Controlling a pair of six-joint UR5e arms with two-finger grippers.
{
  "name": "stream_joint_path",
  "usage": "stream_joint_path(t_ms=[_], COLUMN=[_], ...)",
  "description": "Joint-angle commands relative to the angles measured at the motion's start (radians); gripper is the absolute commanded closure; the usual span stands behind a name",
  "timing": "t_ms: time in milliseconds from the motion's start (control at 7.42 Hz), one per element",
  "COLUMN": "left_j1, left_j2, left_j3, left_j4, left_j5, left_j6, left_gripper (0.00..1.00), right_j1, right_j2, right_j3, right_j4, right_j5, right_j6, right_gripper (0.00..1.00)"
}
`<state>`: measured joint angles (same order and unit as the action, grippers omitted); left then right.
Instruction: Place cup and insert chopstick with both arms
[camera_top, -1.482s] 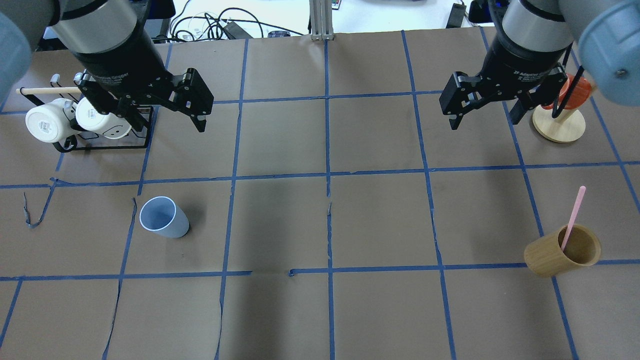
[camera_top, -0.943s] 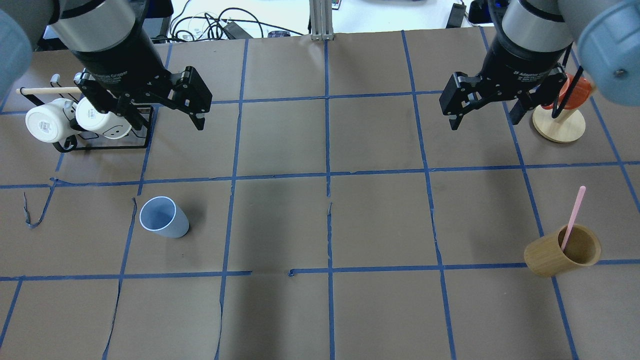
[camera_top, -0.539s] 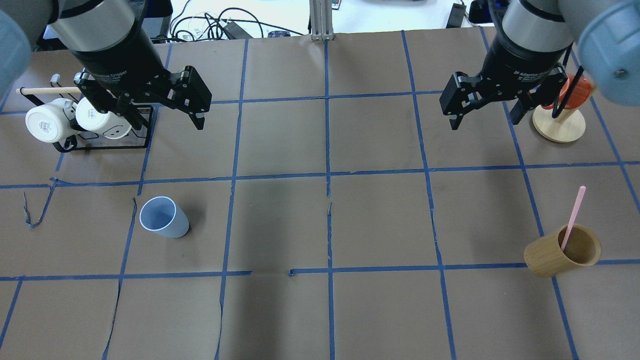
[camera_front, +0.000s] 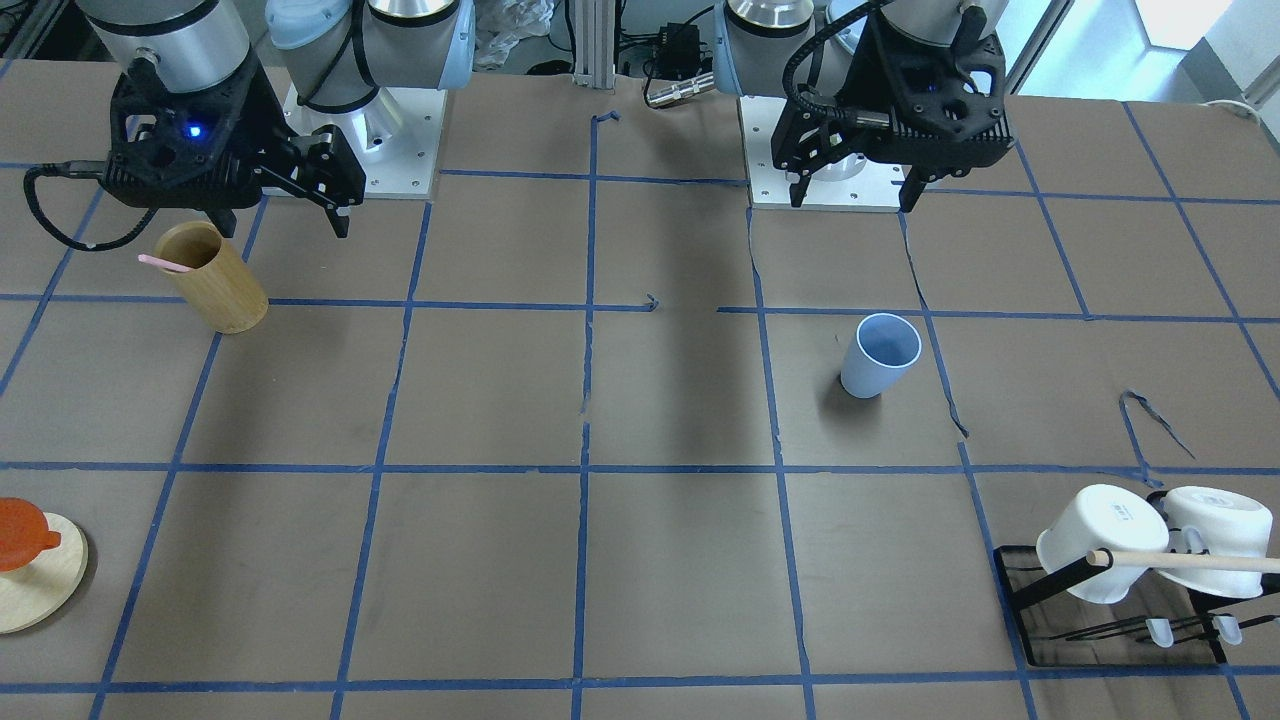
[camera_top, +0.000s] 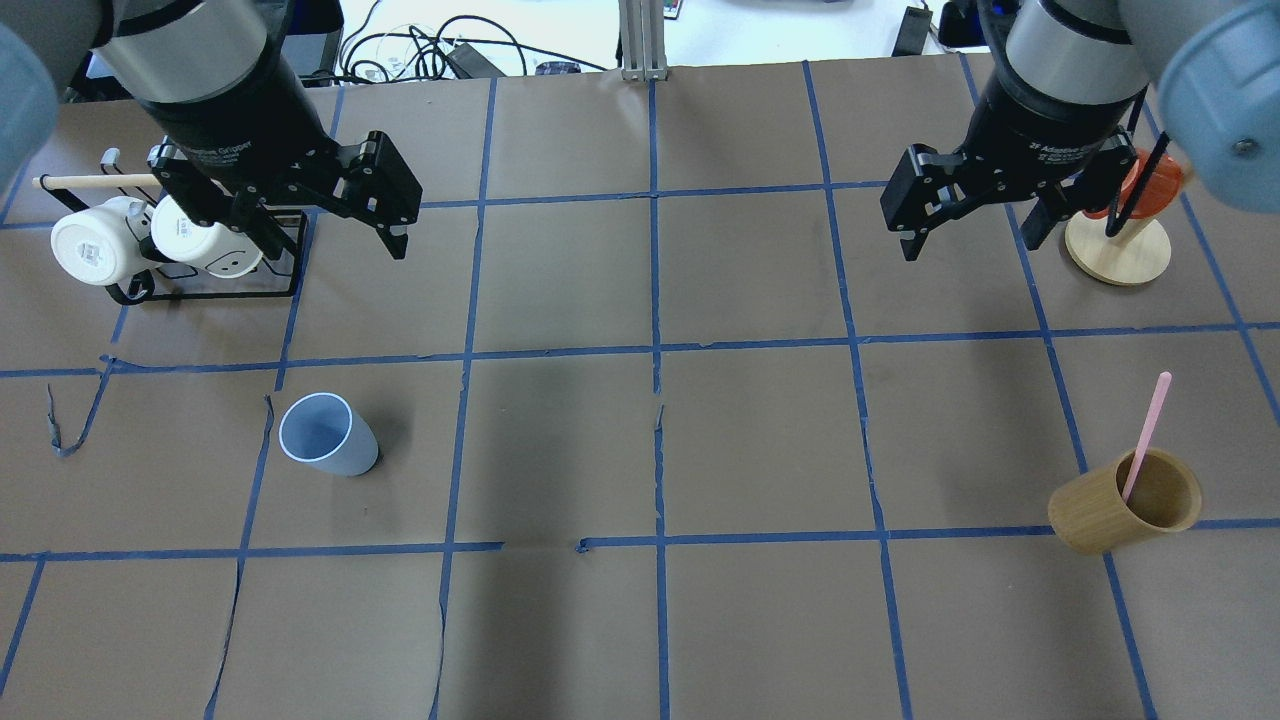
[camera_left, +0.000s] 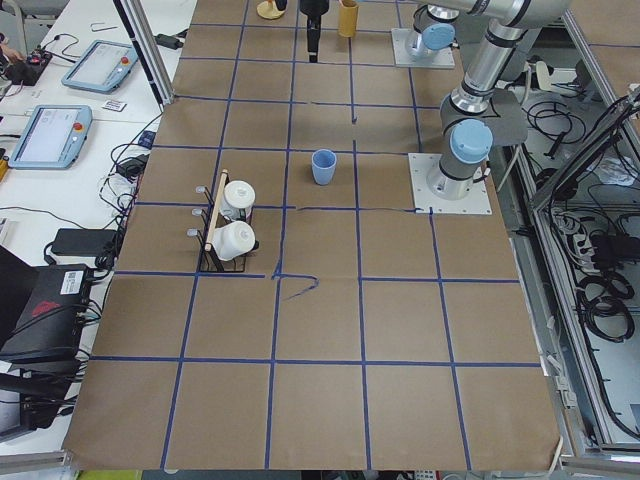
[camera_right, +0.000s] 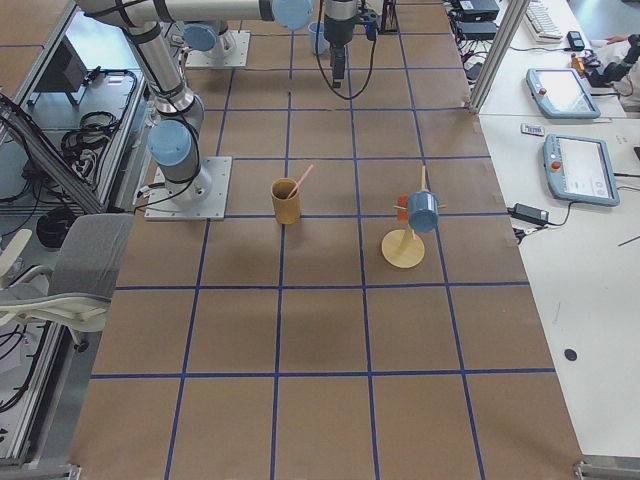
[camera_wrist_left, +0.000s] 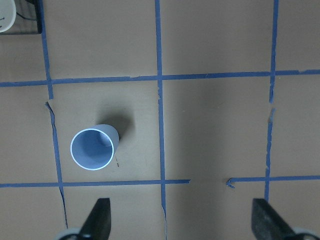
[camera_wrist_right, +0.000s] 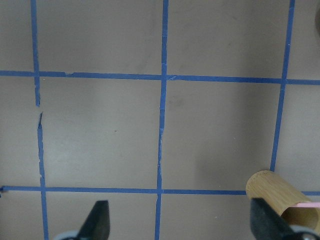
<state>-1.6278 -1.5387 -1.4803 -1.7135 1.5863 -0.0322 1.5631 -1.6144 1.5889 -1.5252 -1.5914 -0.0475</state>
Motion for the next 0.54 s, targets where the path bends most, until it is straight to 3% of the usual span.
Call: stream_joint_path(t_ms=[0, 404], left_j1=[0.000, 0.000], left_j2=[0.000, 0.000], left_j3=[0.000, -0.002], left_j4=[0.000, 0.000], left_j5=[0.000, 0.000], left_j6=[0.000, 0.000], left_gripper=[0.00, 0.00], right_j1=[0.000, -0.002], right_j2=[0.001, -0.001], right_j3=[0.000, 0.002], right_j4=[0.003, 0.011], right_j5=[-0.002, -0.004], right_j6=[-0.002, -0.008], right_gripper=[0.00, 0.00])
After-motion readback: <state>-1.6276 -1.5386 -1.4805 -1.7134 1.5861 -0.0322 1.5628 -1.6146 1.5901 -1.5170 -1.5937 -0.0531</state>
